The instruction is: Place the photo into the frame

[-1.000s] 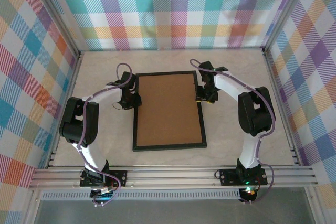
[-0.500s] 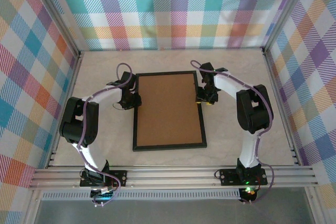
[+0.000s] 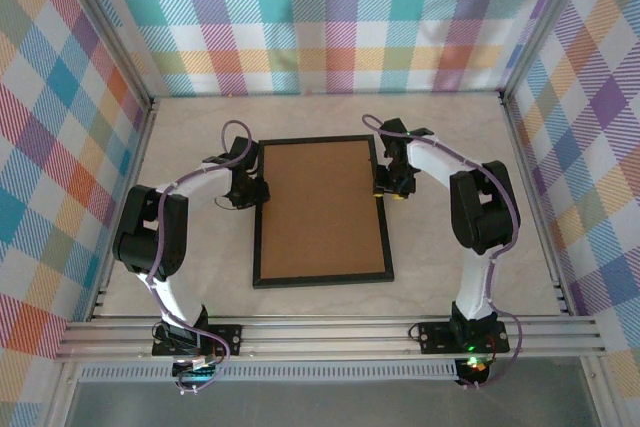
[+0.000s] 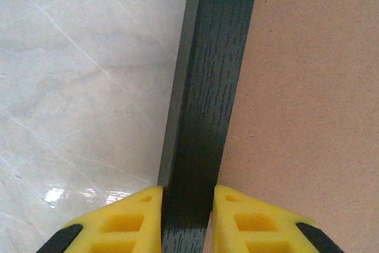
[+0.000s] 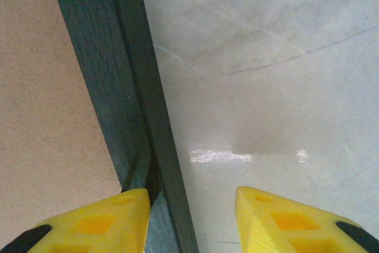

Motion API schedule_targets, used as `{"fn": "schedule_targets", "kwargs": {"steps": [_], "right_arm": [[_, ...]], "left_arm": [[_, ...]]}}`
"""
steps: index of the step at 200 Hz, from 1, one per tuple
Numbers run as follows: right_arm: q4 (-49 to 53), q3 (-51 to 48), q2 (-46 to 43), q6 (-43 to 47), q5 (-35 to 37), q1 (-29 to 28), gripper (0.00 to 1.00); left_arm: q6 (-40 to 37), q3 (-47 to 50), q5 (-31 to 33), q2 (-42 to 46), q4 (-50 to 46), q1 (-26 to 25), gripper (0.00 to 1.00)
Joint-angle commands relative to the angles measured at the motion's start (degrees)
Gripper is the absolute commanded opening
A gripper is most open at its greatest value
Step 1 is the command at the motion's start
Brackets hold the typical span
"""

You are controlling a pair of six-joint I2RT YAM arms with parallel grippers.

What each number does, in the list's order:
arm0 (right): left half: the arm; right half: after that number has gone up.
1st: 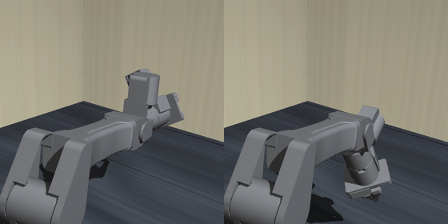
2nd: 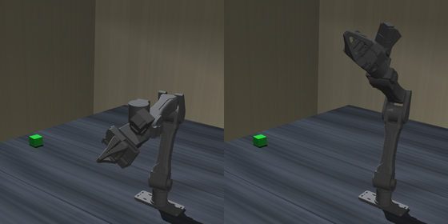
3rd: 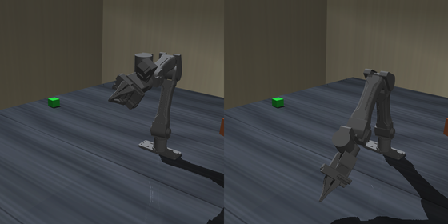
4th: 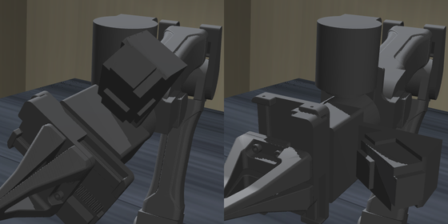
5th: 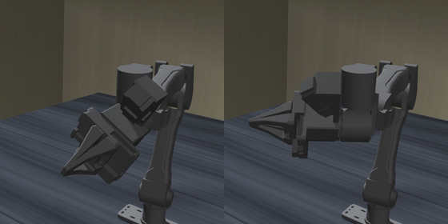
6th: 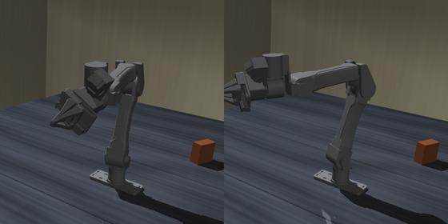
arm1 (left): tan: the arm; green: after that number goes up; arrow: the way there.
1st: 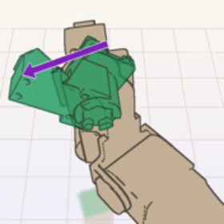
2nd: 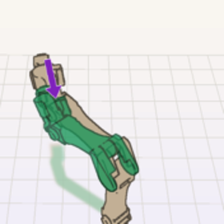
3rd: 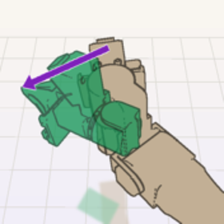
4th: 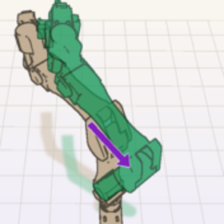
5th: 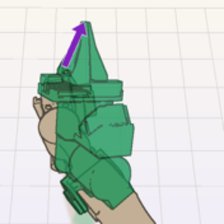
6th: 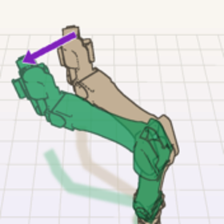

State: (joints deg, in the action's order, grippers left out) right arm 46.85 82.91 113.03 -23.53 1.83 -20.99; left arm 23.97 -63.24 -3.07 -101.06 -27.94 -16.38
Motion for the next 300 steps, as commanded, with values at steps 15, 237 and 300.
{"fn": "schedule_targets", "kwargs": {"steps": [15,237,300], "right_arm": [[2.2,3.0,1.4,2.0,4.9,-0.2,0.44],[-0.5,0.2,10.3,-3.4,-5.6,-8.0,0.43],[0.4,3.1,16.1,-5.5,-8.4,-12.5,0.43]], "left_arm": [[0.2,1.3,-1.3,0.6,-3.4,-0.7,0.23],[2.4,2.7,-5.0,-0.7,-0.4,-1.6,0.23],[3.2,3.0,-5.8,-1.8,1.1,-3.1,0.23]]}}
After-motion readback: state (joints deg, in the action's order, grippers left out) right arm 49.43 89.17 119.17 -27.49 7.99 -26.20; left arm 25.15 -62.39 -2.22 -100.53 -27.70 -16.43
